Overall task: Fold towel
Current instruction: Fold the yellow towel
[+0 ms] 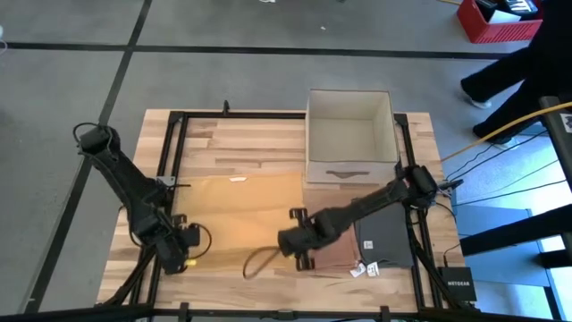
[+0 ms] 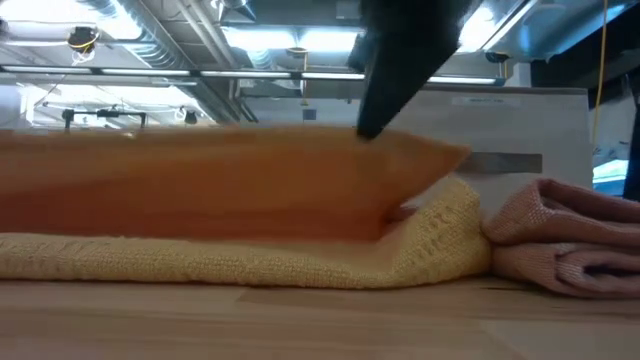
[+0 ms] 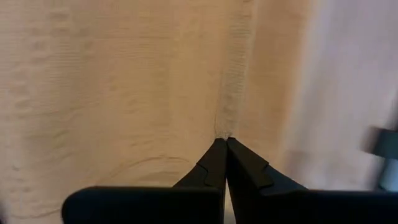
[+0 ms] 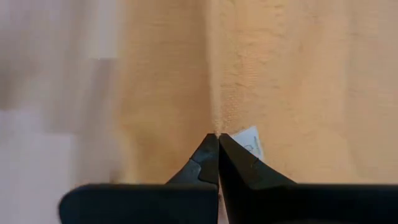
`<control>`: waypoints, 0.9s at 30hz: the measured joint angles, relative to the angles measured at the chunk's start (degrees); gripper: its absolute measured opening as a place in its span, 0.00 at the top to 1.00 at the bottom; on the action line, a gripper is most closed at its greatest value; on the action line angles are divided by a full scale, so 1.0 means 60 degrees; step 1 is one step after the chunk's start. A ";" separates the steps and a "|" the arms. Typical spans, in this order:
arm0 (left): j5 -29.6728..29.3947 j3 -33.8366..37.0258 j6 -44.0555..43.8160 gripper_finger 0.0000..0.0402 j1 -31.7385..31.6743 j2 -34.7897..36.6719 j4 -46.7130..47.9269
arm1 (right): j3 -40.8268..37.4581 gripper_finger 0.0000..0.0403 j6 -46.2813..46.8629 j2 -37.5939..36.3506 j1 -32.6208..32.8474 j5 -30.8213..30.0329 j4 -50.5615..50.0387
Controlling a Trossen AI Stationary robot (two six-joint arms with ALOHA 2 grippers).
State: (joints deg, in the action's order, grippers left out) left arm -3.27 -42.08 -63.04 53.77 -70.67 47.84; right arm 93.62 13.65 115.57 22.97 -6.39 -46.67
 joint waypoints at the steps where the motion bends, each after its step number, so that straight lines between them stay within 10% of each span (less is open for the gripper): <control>1: 0.0135 -0.0119 -0.0187 1.00 0.0189 -0.0086 -0.0191 | 0.0006 0.99 -0.0019 0.0000 0.0150 0.0140 0.0132; 27: -0.0640 -0.4228 -0.3717 1.00 0.3502 -0.1936 -0.1069 | 0.3509 0.99 0.2793 0.0004 0.2998 0.0947 0.0617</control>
State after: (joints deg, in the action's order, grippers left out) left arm -7.11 -67.45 -85.34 74.79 -82.28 41.43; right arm 114.68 30.41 115.59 40.96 -0.71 -42.96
